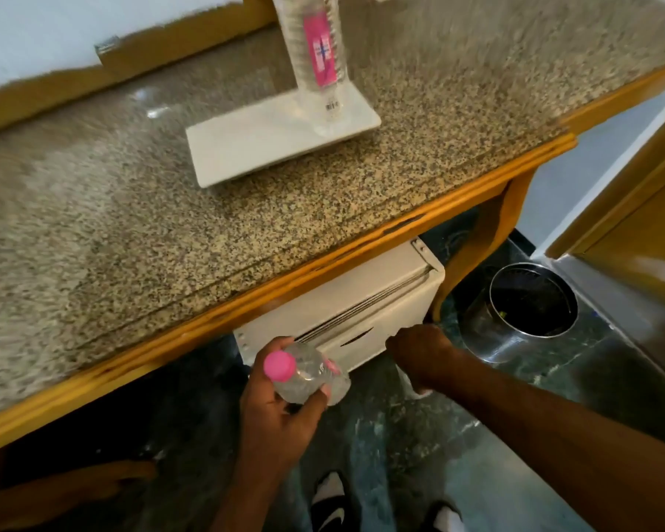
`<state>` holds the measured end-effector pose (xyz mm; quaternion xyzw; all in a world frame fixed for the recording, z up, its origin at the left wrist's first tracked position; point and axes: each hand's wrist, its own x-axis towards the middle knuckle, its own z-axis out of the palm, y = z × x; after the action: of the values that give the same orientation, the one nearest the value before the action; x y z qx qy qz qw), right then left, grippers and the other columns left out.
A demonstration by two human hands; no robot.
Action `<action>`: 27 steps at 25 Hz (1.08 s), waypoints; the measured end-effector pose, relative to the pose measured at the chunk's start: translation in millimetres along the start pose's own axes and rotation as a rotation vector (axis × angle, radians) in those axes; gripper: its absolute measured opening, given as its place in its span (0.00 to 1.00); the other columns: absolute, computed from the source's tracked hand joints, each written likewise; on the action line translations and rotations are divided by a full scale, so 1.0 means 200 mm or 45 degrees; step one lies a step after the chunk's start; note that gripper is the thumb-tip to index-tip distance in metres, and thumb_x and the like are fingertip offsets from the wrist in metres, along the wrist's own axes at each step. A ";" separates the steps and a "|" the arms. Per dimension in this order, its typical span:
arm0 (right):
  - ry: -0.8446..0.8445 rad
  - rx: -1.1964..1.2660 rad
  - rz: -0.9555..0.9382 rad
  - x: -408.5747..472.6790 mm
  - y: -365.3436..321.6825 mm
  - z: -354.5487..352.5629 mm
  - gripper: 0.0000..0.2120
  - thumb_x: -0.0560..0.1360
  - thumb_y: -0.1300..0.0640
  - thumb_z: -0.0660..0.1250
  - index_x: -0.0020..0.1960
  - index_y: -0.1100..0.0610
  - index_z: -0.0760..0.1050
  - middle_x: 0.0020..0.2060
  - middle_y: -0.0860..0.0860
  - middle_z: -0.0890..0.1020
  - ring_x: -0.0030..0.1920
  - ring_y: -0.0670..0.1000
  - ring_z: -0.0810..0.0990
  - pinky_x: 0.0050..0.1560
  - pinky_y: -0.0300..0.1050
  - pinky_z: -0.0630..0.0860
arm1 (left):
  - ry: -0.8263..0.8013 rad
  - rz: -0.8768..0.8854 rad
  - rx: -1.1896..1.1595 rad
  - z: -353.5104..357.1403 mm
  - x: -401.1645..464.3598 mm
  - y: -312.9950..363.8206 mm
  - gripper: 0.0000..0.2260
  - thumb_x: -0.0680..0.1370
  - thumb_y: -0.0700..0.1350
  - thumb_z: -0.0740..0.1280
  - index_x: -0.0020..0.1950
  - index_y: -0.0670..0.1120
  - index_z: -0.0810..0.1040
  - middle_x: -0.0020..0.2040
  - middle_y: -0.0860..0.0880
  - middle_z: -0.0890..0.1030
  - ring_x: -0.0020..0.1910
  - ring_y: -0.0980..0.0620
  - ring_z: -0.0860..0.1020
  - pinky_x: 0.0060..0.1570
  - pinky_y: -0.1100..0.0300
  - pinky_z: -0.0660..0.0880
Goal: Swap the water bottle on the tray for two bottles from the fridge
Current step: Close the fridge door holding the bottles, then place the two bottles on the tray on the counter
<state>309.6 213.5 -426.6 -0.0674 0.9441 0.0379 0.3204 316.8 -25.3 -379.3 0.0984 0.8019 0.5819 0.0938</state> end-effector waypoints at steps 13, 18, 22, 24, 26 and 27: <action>0.588 0.031 -0.140 -1.25 -0.03 -2.00 0.24 0.59 0.50 0.81 0.51 0.54 0.76 0.43 0.49 0.80 0.42 0.49 0.77 0.38 0.44 0.75 | -0.193 0.132 -0.147 -0.54 0.36 1.63 0.28 0.49 0.31 0.63 0.43 0.52 0.82 0.41 0.54 0.84 0.41 0.56 0.81 0.25 0.58 0.76; 0.705 0.055 -0.114 -1.12 0.01 -2.44 0.30 0.59 0.49 0.80 0.58 0.53 0.76 0.51 0.51 0.80 0.50 0.52 0.77 0.47 0.48 0.78 | -0.363 0.107 0.015 -0.73 0.76 1.93 0.29 0.57 0.23 0.63 0.42 0.53 0.84 0.47 0.50 0.83 0.50 0.46 0.79 0.31 0.59 0.74; 0.710 0.033 -0.085 -0.82 0.07 -2.54 0.28 0.61 0.48 0.79 0.58 0.52 0.75 0.52 0.50 0.80 0.50 0.50 0.74 0.49 0.47 0.70 | -0.414 0.164 0.104 -0.76 1.09 1.88 0.22 0.62 0.27 0.65 0.44 0.51 0.83 0.45 0.45 0.82 0.45 0.44 0.79 0.28 0.59 0.73; 0.700 0.051 -0.061 -0.67 0.10 -2.54 0.27 0.62 0.48 0.79 0.57 0.51 0.75 0.51 0.50 0.80 0.53 0.52 0.75 0.56 0.51 0.70 | -0.461 0.204 0.170 -0.77 1.24 1.82 0.15 0.65 0.35 0.71 0.44 0.53 0.83 0.42 0.49 0.83 0.41 0.49 0.80 0.30 0.60 0.74; 0.684 0.024 -0.035 -0.55 0.12 -2.50 0.25 0.63 0.46 0.78 0.57 0.51 0.75 0.52 0.50 0.80 0.58 0.54 0.73 0.64 0.57 0.65 | -0.492 0.203 0.236 -0.76 1.35 1.75 0.13 0.68 0.38 0.74 0.44 0.56 0.83 0.43 0.54 0.83 0.41 0.55 0.80 0.34 0.63 0.74; 0.674 0.003 -0.023 -0.50 0.12 -2.48 0.25 0.63 0.46 0.77 0.57 0.51 0.75 0.53 0.50 0.80 0.60 0.55 0.71 0.66 0.60 0.61 | -0.512 0.197 0.254 -0.76 1.39 1.72 0.13 0.69 0.38 0.74 0.44 0.57 0.82 0.43 0.55 0.83 0.41 0.57 0.80 0.35 0.65 0.74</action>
<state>86.2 190.8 27.5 -0.0832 0.9945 0.0150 0.0626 26.0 13.9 -16.3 0.2821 0.8106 0.4740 0.1965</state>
